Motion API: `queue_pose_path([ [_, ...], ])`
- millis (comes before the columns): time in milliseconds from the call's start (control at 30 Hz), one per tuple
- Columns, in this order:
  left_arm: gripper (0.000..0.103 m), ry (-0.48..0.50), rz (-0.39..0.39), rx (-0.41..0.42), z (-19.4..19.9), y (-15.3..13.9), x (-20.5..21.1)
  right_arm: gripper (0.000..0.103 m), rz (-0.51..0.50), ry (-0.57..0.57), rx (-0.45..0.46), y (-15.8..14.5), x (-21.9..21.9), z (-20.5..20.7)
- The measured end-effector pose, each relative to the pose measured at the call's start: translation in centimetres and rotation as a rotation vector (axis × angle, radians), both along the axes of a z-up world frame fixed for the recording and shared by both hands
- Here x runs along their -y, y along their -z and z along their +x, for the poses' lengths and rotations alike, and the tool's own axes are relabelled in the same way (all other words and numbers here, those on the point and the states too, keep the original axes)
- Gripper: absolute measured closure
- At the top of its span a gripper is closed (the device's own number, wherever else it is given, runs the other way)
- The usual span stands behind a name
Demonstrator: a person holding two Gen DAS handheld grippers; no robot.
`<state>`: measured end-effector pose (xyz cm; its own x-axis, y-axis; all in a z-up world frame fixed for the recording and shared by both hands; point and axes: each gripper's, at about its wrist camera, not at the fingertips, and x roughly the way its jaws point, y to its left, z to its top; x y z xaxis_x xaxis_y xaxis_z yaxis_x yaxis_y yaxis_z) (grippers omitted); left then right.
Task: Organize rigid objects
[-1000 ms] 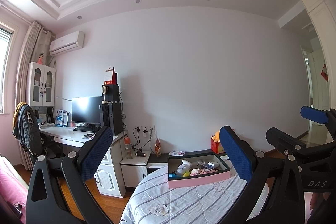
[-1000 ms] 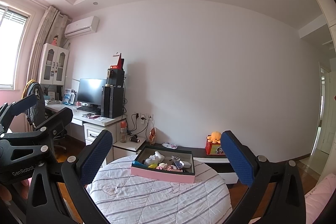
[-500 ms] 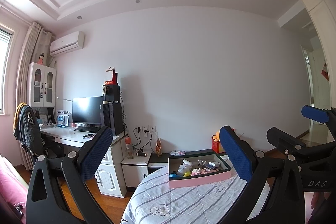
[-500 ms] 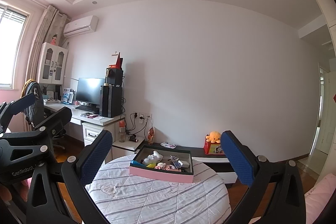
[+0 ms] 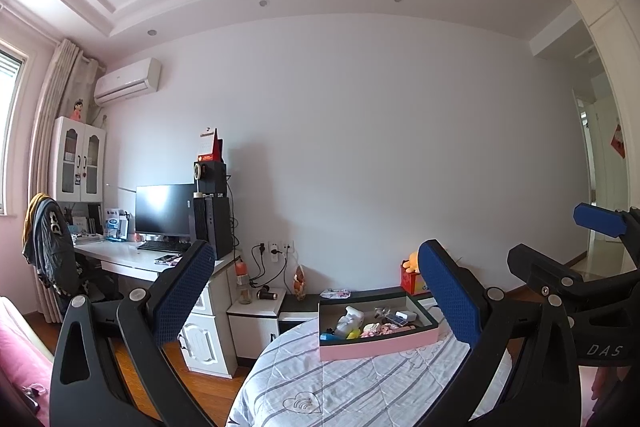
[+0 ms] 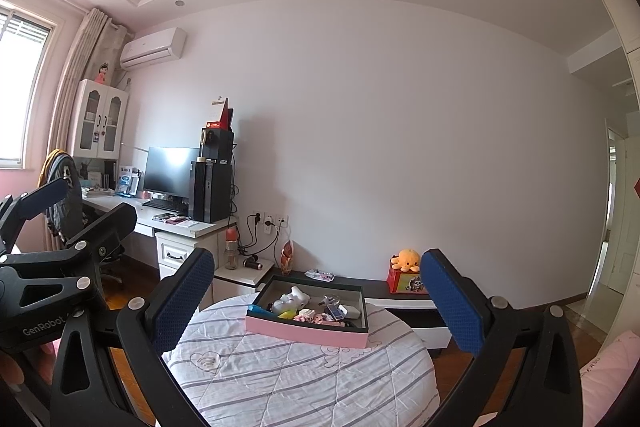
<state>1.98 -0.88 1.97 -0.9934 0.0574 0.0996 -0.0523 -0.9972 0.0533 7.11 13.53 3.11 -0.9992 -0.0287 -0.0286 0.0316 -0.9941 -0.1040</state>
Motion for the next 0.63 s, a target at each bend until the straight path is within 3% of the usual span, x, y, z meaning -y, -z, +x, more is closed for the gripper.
queue_pose_path([
  [633, 0.000, -0.002, -0.001, 0.008, -0.39, 0.17, -0.14, 0.000, -0.001, 0.003, 0.011, 0.22, 0.03, -0.54],
])
